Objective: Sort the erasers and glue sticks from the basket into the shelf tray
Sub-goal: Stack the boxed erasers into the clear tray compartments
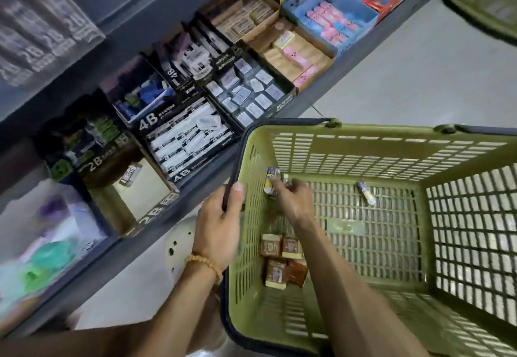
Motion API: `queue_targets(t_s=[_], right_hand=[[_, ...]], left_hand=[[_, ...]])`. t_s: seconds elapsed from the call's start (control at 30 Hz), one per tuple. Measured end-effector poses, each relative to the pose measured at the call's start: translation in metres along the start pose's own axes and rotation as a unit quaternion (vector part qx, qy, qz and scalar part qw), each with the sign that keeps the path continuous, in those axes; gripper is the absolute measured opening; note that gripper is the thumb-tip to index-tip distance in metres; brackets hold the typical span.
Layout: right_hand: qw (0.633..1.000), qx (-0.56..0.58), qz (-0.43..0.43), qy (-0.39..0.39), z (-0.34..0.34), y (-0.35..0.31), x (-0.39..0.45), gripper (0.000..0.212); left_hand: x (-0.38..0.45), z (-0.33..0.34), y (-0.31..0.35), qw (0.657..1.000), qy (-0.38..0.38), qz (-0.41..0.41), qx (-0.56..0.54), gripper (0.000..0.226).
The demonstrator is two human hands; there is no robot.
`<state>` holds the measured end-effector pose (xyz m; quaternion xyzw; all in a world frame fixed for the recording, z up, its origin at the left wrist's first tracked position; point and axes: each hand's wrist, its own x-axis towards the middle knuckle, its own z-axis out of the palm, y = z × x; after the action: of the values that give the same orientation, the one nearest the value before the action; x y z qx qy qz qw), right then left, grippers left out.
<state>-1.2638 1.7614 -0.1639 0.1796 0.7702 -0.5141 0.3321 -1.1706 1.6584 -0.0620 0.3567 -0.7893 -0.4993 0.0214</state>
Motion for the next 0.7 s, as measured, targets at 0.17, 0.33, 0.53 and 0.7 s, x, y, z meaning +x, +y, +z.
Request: queue_targets(t_s=[0.17, 0.33, 0.53, 0.7], right_hand=[[0.994, 0.063, 0.069, 0.054, 0.024, 0.006, 0.010, 0.098], [0.988, 0.131, 0.082, 0.020, 0.017, 0.010, 0.019, 0.104], [0.985, 0.150, 0.084, -0.026, 0.021, 0.008, 0.019, 0.088], [0.974, 0.204, 0.077, -0.065, 0.018, 0.007, 0.026, 0.072]], left_hand=[[0.004, -0.001, -0.006, 1.000, -0.004, -0.023, -0.017, 0.053], [0.003, 0.001, -0.002, 0.999, 0.002, -0.038, -0.021, 0.047], [0.002, 0.001, 0.000, 0.999, -0.005, -0.042, -0.025, 0.039], [0.002, 0.000, 0.001, 0.999, -0.008, -0.040, -0.030, 0.042]])
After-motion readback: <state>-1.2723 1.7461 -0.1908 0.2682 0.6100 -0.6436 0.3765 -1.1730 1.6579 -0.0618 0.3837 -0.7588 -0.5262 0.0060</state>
